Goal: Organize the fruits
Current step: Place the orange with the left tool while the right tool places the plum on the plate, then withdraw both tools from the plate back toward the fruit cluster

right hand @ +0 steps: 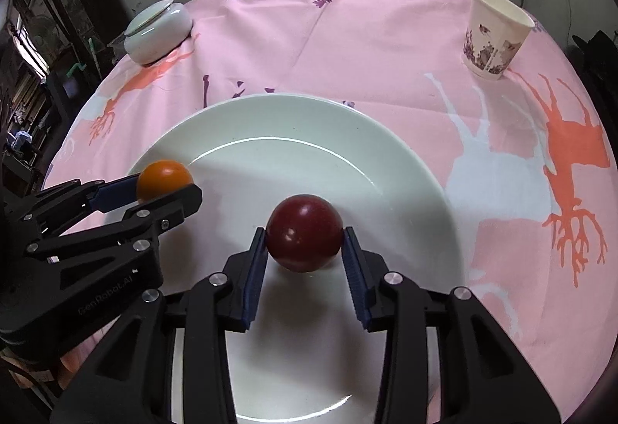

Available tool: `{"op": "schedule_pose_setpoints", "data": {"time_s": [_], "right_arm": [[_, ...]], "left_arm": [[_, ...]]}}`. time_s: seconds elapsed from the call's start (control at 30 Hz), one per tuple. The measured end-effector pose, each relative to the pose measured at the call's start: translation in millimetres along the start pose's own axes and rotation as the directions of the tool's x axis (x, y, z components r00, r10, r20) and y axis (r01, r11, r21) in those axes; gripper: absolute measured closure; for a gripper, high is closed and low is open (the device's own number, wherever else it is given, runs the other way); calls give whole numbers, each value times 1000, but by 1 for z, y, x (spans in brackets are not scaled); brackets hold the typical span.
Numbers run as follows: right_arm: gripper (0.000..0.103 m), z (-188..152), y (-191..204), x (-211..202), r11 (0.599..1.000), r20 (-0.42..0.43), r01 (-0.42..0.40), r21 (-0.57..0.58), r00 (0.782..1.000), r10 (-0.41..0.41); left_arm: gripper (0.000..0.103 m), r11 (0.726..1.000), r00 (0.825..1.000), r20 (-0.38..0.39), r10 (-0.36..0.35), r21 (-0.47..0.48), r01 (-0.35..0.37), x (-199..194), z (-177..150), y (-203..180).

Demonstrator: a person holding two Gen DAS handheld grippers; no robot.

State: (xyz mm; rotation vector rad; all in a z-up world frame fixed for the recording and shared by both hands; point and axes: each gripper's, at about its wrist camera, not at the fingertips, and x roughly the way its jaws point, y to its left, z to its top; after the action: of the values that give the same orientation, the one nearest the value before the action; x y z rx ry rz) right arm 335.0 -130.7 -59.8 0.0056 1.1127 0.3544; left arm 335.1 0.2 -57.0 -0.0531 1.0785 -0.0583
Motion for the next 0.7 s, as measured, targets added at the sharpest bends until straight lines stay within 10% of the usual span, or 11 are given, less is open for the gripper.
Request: {"op": "schedule_pose_setpoints", "data": {"time_s": [0.13,0.4,0.7], "right_arm": [[33,-2,4,-10,1000,45,11,-4,999,-10],[33,-40,17,-110,999,183,-14,-43,983,22],[32,-180,44,-179,998,242,13,-62,970,2]], "left_arm": [[34,999,999,27,-35,-17,36,-10,5,0],[14,999,984,176,-36,31,31,-107,-31,4],[4,995,962,269,-40,104,12,-170,-178,12]]}}
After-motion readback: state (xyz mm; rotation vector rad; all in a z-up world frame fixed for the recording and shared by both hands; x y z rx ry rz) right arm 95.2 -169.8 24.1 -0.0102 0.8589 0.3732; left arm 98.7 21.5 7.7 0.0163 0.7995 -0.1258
